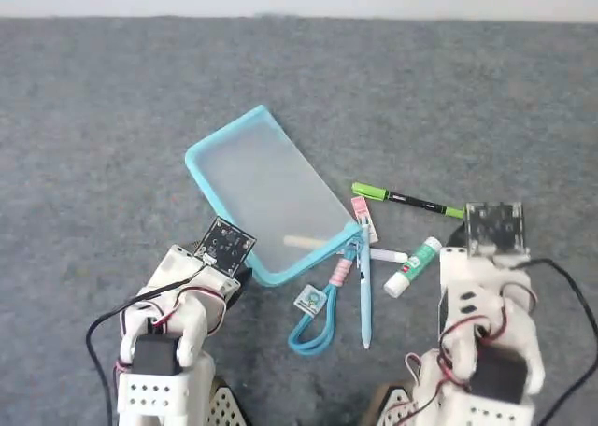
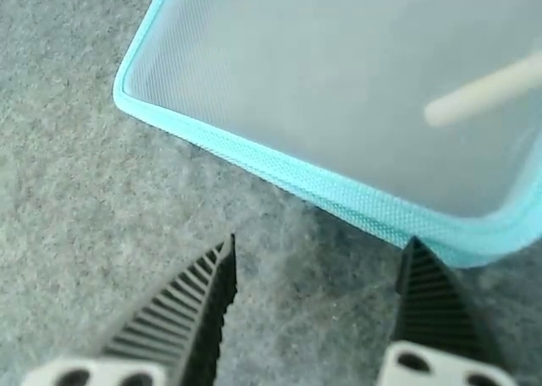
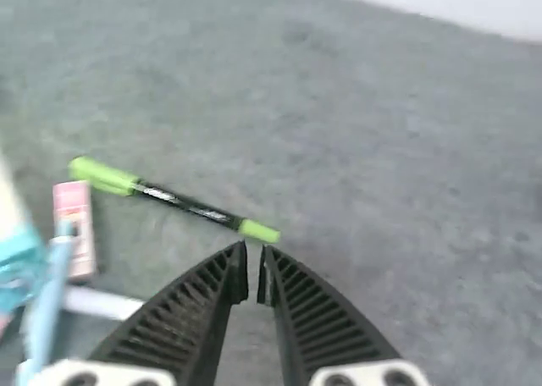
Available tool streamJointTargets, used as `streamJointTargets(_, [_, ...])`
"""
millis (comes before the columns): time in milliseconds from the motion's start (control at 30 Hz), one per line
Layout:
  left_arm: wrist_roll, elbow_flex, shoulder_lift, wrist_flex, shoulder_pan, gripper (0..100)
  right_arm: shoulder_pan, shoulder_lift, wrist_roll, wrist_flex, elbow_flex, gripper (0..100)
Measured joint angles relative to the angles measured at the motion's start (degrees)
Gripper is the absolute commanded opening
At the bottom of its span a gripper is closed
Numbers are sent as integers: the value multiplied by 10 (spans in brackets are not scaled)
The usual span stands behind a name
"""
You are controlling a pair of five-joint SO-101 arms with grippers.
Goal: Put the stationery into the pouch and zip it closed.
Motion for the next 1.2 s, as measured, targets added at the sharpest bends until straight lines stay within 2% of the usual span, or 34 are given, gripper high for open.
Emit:
streamJointTargets(167, [0, 0, 0, 0, 0, 291, -123, 233, -13, 0, -92, 46])
streamJointTargets(400, [0, 0, 0, 0, 0, 291, -309, 491, -133, 0, -176, 50])
streamJointTargets(467, [0, 0, 0, 0, 0, 291, -359, 535, -142, 0, -186, 77])
streamJointTargets(567, [0, 0, 0, 0, 0, 291, -417, 587, -172, 0, -193, 173])
streamJointTargets(733, [0, 0, 0, 0, 0, 291, -432, 642, -231, 0, -193, 315])
streamJointTargets(833, [0, 0, 0, 0, 0, 291, -432, 669, -242, -18, -193, 284])
streamJointTargets(1000, [0, 0, 0, 0, 0, 291, -432, 734, -244, -69, -193, 169])
streamJointTargets(1200, [0, 0, 0, 0, -1, 291, -432, 768, -259, -121, -193, 165])
